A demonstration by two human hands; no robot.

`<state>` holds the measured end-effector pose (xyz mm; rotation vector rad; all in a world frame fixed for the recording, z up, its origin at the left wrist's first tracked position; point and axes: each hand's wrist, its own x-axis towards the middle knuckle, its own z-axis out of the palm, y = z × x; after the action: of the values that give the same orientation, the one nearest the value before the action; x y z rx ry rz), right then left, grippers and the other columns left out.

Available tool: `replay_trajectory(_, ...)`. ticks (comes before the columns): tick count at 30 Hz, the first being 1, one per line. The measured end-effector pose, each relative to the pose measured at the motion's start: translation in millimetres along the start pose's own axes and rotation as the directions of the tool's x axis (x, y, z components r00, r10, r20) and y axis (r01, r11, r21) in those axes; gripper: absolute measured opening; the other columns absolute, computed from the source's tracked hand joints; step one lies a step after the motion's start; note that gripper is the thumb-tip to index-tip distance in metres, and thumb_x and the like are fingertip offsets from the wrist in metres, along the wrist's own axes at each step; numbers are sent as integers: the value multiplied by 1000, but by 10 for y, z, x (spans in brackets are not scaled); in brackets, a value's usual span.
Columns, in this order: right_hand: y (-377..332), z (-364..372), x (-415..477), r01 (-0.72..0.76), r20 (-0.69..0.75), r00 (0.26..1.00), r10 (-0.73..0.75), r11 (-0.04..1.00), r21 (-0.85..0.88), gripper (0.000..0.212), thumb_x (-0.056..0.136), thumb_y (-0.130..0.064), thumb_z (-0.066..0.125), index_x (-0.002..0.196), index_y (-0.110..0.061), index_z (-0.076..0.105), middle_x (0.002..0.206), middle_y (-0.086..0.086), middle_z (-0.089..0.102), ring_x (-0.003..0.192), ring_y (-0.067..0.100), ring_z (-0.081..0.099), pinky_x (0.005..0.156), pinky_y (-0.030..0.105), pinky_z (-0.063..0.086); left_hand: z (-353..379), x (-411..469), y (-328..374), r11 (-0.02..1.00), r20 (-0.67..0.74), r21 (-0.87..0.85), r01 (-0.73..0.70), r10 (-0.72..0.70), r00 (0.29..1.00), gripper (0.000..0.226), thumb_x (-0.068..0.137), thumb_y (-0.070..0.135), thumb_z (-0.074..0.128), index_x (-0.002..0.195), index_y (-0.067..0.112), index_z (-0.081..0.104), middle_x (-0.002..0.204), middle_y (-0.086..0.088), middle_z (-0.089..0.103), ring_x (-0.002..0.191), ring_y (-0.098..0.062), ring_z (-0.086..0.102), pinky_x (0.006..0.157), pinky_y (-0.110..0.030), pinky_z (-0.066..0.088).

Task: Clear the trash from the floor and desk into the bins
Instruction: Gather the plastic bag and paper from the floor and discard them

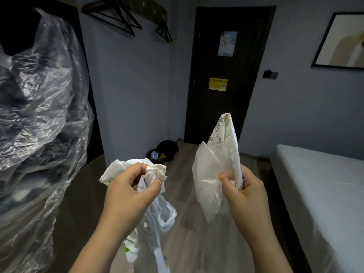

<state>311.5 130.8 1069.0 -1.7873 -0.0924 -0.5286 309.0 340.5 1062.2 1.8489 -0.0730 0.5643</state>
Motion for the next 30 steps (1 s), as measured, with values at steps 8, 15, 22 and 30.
replay_trajectory(8,510,526,1040,-28,-9,1000,28,999,-37,16,86,-11,60,80,-26,65,79,-4,66,73,17,61,61,33,54,353,1110,-651,1000,36,5,12,-12,999,12,78,12,72,75,23,66,76,3,68,75,-14,61,65,-18,45)
replay_trajectory(15,774,1357,2221,-29,3,1000,29,997,-66,29,87,-14,61,76,-41,63,87,-15,65,82,12,62,67,35,57,417,2497,-1205,998,17,-43,39,-38,999,9,78,15,72,75,22,68,78,4,68,77,-15,62,67,-22,46)
replay_trajectory(22,1113,2027,3095,-48,21,998,51,995,-93,23,87,-14,60,86,-36,63,83,-14,66,78,5,62,58,19,54,482,3623,-1744,997,49,-57,50,-47,998,9,77,15,74,77,22,68,80,4,70,78,-14,64,69,-24,47)
replay_trajectory(30,1654,2596,4130,-88,34,995,91,992,-87,24,87,-15,60,94,-37,64,84,-15,67,80,3,64,58,16,52,779,4633,-2367,996,74,-50,69,-66,995,12,76,15,75,78,25,68,79,5,70,73,-11,63,67,-25,47)
